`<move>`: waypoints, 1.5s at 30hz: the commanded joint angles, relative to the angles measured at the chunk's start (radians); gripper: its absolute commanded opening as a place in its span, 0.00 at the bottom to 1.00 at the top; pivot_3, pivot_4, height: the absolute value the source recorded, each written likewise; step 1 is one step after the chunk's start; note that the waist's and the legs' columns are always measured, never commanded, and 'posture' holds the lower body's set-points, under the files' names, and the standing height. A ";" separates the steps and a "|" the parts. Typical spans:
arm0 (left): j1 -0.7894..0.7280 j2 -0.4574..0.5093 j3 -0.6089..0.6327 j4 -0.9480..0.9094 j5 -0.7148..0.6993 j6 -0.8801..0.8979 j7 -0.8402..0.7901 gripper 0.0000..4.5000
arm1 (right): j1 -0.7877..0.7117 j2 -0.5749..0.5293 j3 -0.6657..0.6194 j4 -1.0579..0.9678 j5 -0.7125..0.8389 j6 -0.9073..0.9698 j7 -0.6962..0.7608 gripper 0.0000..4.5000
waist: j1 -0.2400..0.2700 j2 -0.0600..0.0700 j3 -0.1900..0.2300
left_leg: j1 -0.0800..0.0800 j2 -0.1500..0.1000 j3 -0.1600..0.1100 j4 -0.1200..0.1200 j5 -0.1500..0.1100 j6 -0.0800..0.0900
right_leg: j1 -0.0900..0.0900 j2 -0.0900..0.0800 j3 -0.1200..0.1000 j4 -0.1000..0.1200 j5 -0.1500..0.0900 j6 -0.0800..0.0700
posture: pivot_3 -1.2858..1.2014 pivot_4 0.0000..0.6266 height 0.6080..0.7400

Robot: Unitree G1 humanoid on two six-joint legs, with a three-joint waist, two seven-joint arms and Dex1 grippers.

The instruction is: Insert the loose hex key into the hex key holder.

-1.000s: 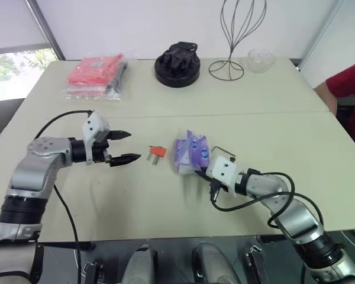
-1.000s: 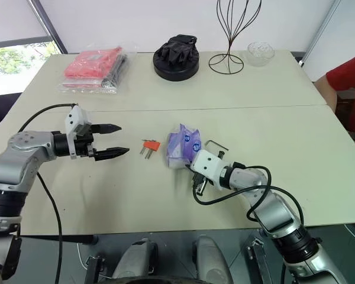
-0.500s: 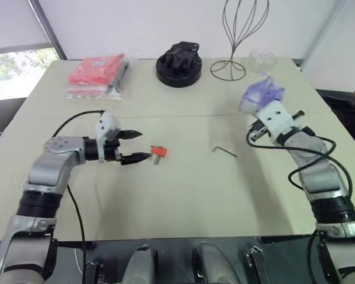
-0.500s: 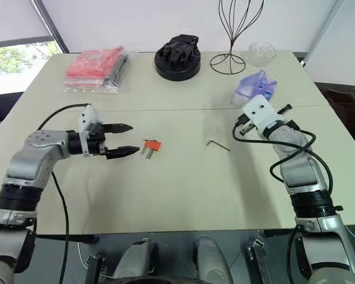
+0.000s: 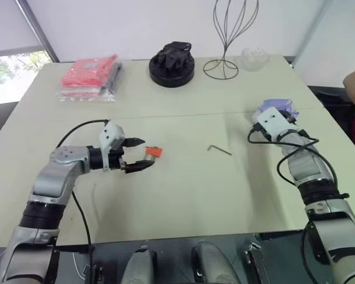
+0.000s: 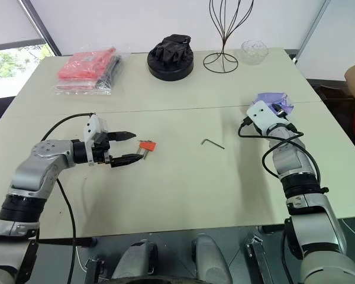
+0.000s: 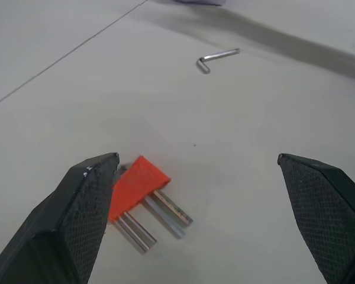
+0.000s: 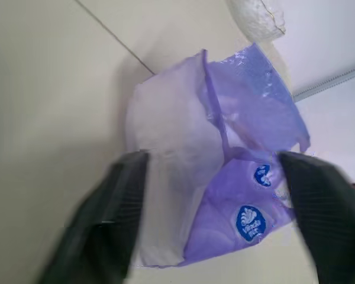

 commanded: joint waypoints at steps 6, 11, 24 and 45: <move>-0.012 0.026 0.039 -0.020 -0.013 -0.002 0.009 1.00 | 0.090 -0.074 -0.046 -0.269 -0.005 0.088 0.079 0.99 | 0.001 0.000 0.000 | 0.000 0.000 0.000 0.000 0.000 0.000 | 0.000 0.000 0.000 0.000 0.000 0.000 | 0.52 0.24 1.00; -0.033 0.030 0.053 0.025 -0.013 -0.006 0.016 1.00 | 0.204 -0.081 -0.124 -0.552 0.068 0.085 0.144 0.99 | 0.001 0.000 0.000 | 0.000 0.000 0.000 0.000 0.000 0.000 | 0.000 0.000 0.000 0.000 0.000 0.000 | 0.52 0.24 1.00; -0.064 0.264 0.112 0.110 -0.017 0.012 -0.137 1.00 | 0.124 0.210 0.071 -0.585 0.499 0.134 0.580 0.99 | 0.001 0.000 0.000 | 0.000 0.000 -0.002 0.000 0.000 0.000 | 0.000 0.001 -0.002 0.000 0.000 0.000 | 0.52 0.24 1.00; 0.125 0.228 0.171 -0.088 -0.057 0.052 -0.026 1.00 | -0.151 0.501 0.207 0.216 0.307 -0.266 0.660 0.99 | -0.005 0.000 0.000 | 0.000 0.001 -0.002 0.000 0.000 0.000 | 0.000 0.000 -0.002 0.001 0.000 0.000 | 0.52 0.24 1.00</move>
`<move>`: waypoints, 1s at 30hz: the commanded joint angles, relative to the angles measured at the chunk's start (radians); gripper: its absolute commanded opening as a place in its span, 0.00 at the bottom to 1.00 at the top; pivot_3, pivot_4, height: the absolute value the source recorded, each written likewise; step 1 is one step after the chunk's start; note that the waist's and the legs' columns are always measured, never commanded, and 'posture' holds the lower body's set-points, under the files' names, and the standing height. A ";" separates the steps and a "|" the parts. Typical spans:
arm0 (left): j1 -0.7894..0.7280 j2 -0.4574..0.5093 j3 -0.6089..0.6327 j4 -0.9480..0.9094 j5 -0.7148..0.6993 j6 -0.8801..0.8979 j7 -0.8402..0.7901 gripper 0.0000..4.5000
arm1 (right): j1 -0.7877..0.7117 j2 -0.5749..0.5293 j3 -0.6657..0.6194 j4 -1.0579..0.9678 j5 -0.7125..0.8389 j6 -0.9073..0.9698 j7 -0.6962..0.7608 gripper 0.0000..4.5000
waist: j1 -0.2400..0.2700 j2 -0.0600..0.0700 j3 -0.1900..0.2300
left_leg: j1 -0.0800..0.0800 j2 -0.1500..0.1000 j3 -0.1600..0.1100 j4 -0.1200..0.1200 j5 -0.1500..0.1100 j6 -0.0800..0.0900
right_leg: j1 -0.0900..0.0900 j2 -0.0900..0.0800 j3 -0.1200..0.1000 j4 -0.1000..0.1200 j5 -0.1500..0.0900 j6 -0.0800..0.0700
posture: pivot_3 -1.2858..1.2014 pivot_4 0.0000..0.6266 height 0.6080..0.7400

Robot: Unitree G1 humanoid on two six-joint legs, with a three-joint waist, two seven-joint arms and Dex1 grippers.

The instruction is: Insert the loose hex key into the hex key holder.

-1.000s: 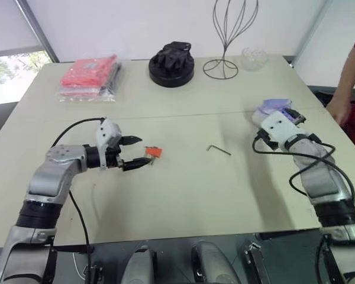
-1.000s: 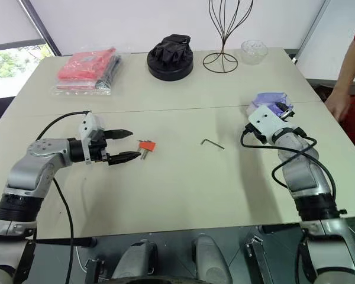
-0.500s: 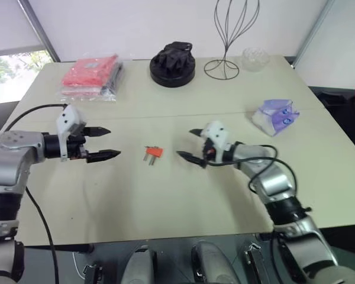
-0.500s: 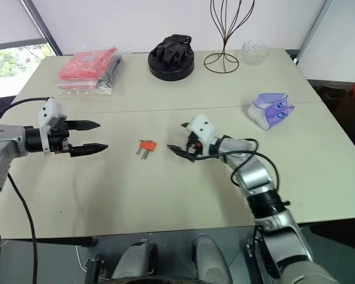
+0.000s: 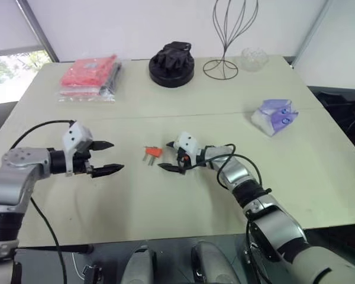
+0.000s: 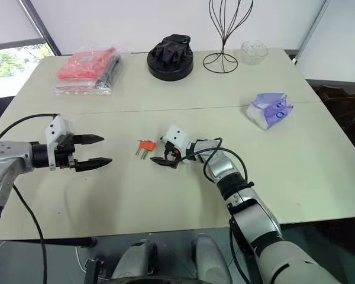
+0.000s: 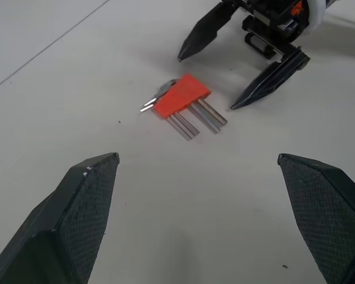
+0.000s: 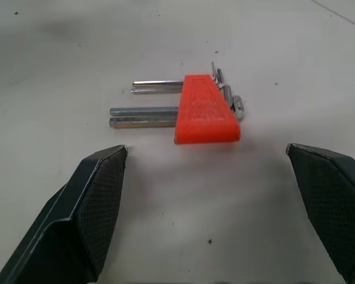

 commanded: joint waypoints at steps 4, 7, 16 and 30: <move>0.014 -0.004 0.042 -0.063 -0.029 0.015 0.041 1.00 | -0.063 0.057 -0.006 0.128 -0.039 -0.083 -0.015 0.99 | -0.011 0.000 0.000 | 0.001 0.000 0.000 0.000 0.000 0.000 | 0.000 0.000 0.000 0.001 0.000 0.000 | 0.52 0.24 1.00; 0.022 -0.010 0.042 -0.071 -0.027 0.012 0.054 1.00 | -0.088 0.076 -0.017 0.180 -0.040 -0.098 -0.004 0.94 | -0.023 0.000 0.000 | 0.001 0.000 0.000 -0.001 0.000 0.000 | 0.000 0.000 0.000 0.001 0.000 0.000 | 0.52 0.24 1.00; 0.043 -0.027 0.050 -0.085 -0.023 0.002 0.087 1.00 | -0.097 0.075 -0.019 0.239 -0.067 -0.158 0.009 0.22 | -0.022 0.000 0.000 | 0.001 0.000 -0.001 -0.001 0.000 0.000 | 0.000 -0.001 0.000 0.001 0.000 0.000 | 0.52 0.24 1.00; -0.236 -0.207 0.052 0.116 -0.140 0.080 0.086 1.00 | -0.338 -0.381 0.025 -0.179 -0.448 -0.739 -0.162 0.22 | 0.002 0.000 0.000 | -0.001 -0.001 0.000 0.000 0.001 -0.001 | -0.001 -0.001 0.000 0.001 0.000 0.000 | 0.52 0.24 1.00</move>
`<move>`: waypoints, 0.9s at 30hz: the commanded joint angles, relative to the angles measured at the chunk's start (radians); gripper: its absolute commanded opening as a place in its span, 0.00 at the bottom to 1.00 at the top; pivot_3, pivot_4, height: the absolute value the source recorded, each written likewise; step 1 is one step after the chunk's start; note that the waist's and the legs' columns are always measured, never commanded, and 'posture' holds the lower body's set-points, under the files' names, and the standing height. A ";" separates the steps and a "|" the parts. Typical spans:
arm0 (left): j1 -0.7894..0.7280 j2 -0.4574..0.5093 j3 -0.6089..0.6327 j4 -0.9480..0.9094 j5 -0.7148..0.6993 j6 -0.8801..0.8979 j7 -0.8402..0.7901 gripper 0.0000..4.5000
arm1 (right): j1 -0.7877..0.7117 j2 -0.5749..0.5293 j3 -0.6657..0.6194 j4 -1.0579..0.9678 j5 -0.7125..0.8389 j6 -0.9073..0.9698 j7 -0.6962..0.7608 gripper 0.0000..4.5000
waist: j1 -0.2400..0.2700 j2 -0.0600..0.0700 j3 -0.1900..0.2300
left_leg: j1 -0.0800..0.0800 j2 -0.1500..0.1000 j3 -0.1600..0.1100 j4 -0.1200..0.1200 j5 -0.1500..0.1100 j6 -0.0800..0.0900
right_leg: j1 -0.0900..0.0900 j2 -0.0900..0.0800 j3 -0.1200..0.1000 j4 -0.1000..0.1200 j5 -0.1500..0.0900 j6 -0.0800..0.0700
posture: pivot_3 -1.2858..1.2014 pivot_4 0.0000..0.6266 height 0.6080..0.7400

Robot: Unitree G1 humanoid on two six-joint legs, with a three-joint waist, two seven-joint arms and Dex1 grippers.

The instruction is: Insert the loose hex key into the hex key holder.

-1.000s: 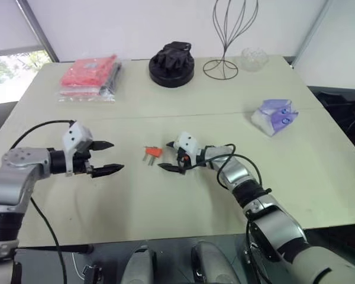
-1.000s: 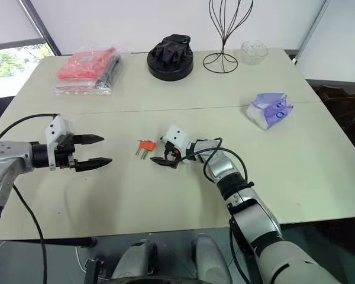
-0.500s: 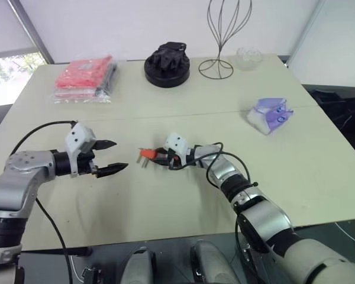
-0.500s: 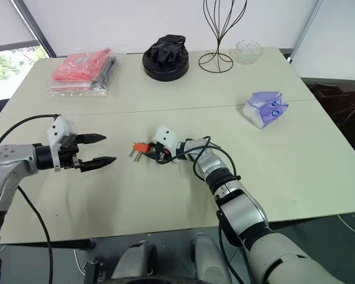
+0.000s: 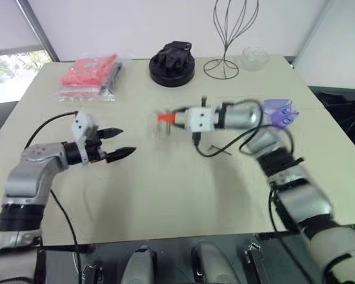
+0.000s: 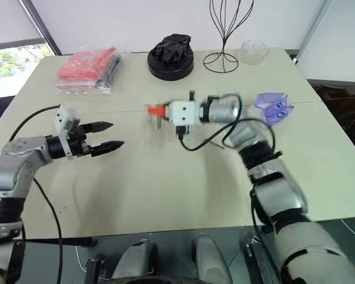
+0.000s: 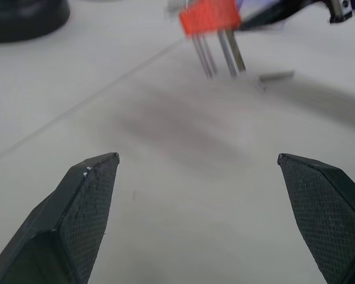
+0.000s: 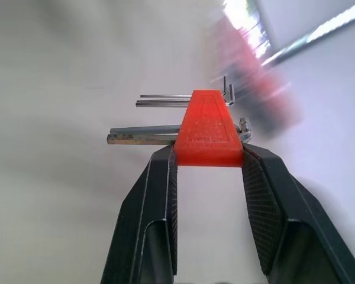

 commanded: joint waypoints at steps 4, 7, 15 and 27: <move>-0.168 -0.079 0.018 0.088 -0.113 0.080 -0.037 1.00 | -0.087 -0.116 0.004 0.033 -0.175 -0.350 -0.237 0.22 | 0.000 -0.001 0.000 | 0.000 0.000 0.001 0.000 0.000 0.000 | 0.000 0.000 0.000 -0.001 0.000 0.000 | 0.52 0.24 1.00; -0.249 -0.114 -0.002 0.160 -0.128 0.099 -0.090 1.00 | -0.084 -0.130 0.008 0.051 -0.192 -0.403 -0.276 0.22 | -0.004 -0.001 0.000 | 0.000 0.000 0.002 0.000 0.000 0.000 | 0.000 0.000 0.001 -0.001 0.000 0.000 | 0.52 0.24 1.00; -0.449 -0.156 -0.084 0.382 -0.037 0.008 -0.224 1.00 | -0.070 -0.138 0.002 0.050 -0.202 -0.410 -0.317 0.22 | -0.003 -0.001 0.000 | 0.000 0.000 0.002 0.001 0.001 -0.002 | 0.000 0.001 0.001 -0.001 0.000 0.000 | 0.52 0.24 1.00; -0.582 -0.246 -0.114 0.594 0.049 -0.094 -0.317 0.88 | -0.003 -0.124 -0.001 -0.051 -0.180 -0.344 -0.309 0.22 | -0.003 -0.001 0.000 | 0.000 0.000 0.002 0.001 0.003 -0.006 | 0.000 0.001 0.001 -0.001 0.000 0.000 | 0.52 0.24 1.00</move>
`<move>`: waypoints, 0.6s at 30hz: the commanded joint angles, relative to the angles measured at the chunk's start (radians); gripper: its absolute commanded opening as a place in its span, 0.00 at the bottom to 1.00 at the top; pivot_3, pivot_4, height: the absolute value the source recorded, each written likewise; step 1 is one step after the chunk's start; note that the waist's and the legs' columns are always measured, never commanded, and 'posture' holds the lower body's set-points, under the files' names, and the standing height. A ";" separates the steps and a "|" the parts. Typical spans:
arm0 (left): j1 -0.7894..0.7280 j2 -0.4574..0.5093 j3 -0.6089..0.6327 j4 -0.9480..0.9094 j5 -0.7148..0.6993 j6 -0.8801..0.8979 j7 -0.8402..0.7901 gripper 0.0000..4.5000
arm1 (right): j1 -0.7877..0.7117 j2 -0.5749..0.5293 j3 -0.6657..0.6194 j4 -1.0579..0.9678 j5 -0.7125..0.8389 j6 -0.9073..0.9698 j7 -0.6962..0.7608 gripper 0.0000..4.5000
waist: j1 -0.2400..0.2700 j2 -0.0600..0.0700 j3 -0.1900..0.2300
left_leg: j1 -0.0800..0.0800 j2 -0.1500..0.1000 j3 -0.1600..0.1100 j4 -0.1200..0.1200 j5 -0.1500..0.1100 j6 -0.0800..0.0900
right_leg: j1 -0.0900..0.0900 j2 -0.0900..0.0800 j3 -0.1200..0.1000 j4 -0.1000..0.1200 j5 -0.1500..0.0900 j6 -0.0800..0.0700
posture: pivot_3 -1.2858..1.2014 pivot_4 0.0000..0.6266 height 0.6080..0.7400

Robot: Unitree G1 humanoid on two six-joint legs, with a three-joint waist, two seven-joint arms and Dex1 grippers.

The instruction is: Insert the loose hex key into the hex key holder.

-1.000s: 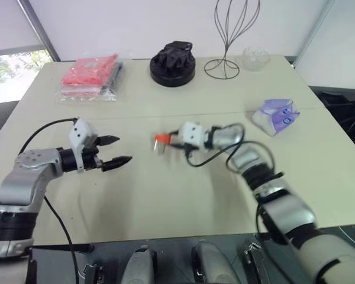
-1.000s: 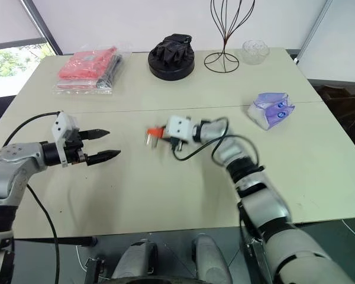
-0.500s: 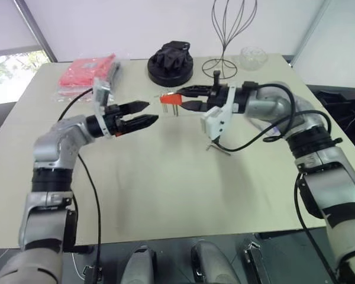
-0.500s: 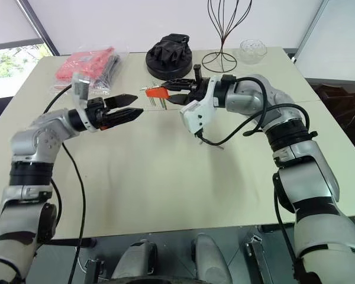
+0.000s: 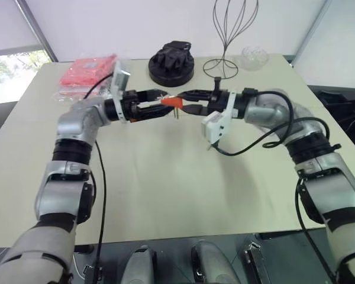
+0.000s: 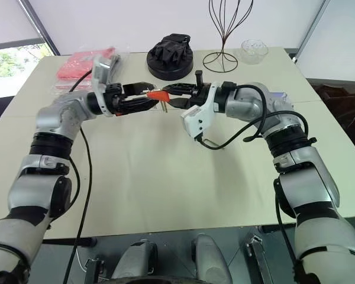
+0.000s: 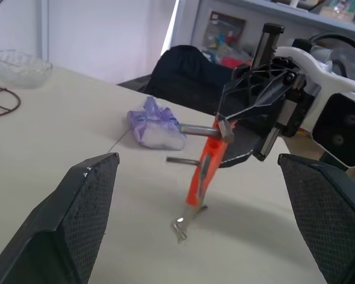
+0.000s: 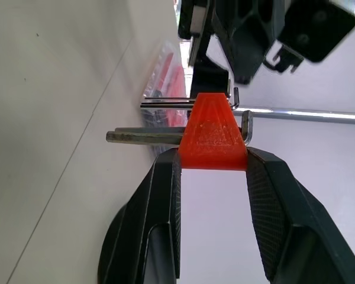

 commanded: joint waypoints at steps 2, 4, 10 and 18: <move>-0.036 -0.009 -0.006 0.023 0.028 -0.037 -0.047 0.72 | 0.001 0.000 -0.022 -0.071 0.036 0.028 0.000 0.22 | -0.002 0.000 0.000 | 0.000 0.000 0.000 0.000 0.000 0.000 | 0.000 0.000 0.000 0.000 0.000 0.000 | 0.52 0.24 1.00; -0.045 -0.022 0.008 0.043 0.029 -0.044 -0.042 0.48 | 0.009 0.000 -0.023 -0.091 0.045 0.040 0.006 0.22 | -0.002 0.000 0.000 | 0.000 0.000 0.000 0.000 0.000 0.000 | 0.000 0.001 0.000 0.000 0.000 0.000 | 0.52 0.24 1.00; -0.051 -0.040 0.033 0.064 0.035 -0.061 -0.031 0.00 | 0.032 -0.008 -0.022 -0.133 0.062 0.065 0.024 0.22 | 0.001 0.000 0.000 | 0.000 0.000 0.000 0.000 0.000 0.000 | 0.000 0.000 0.000 0.000 0.000 0.000 | 0.52 0.24 1.00; -0.040 -0.041 0.036 0.058 0.050 -0.070 -0.023 0.00 | 0.051 -0.009 -0.016 -0.152 0.079 0.081 0.041 0.22 | -0.001 0.000 0.000 | 0.000 0.000 0.000 0.000 0.000 0.000 | 0.000 0.000 0.000 0.000 0.000 0.000 | 0.52 0.24 1.00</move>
